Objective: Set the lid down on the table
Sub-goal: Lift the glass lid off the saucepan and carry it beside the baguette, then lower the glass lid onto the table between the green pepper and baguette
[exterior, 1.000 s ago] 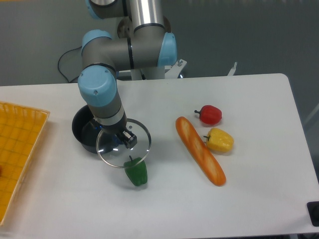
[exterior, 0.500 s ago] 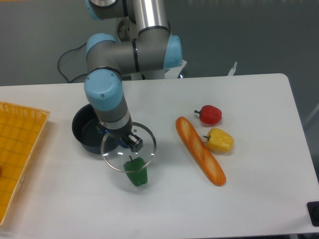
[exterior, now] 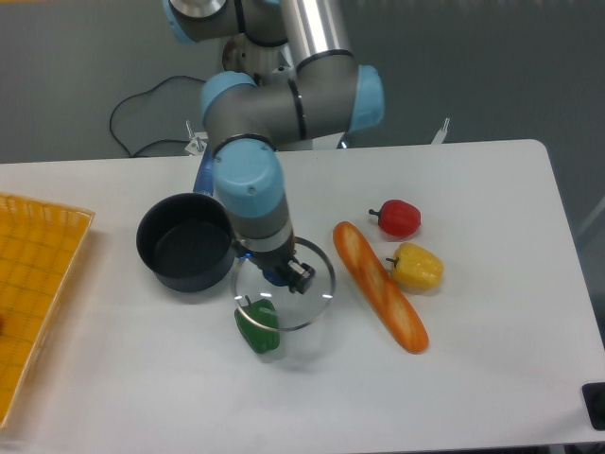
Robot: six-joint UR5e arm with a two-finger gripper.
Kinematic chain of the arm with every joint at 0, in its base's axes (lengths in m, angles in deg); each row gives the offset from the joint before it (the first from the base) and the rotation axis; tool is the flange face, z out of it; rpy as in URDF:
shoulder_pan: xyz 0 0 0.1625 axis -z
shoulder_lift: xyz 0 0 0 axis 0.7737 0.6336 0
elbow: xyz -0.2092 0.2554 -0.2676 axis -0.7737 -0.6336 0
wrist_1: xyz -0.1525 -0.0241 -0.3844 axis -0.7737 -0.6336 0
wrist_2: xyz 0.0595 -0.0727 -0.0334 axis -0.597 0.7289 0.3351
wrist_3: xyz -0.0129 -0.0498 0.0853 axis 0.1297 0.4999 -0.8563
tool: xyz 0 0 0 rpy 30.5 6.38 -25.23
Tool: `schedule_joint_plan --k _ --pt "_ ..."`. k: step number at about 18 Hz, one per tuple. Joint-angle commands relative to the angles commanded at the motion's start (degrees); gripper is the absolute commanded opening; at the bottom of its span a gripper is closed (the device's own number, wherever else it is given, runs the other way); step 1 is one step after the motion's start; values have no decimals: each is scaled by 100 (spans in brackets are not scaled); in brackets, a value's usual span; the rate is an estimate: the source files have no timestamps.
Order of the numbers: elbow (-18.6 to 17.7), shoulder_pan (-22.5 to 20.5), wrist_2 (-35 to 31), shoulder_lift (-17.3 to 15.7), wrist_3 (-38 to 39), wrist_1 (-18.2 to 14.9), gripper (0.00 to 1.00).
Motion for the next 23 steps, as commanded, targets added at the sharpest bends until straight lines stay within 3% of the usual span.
schedule_joint_plan --k 12,23 --pt "44 -299 0 299 -9 185 58" --pt "18 -299 -44 483 -9 387 58"
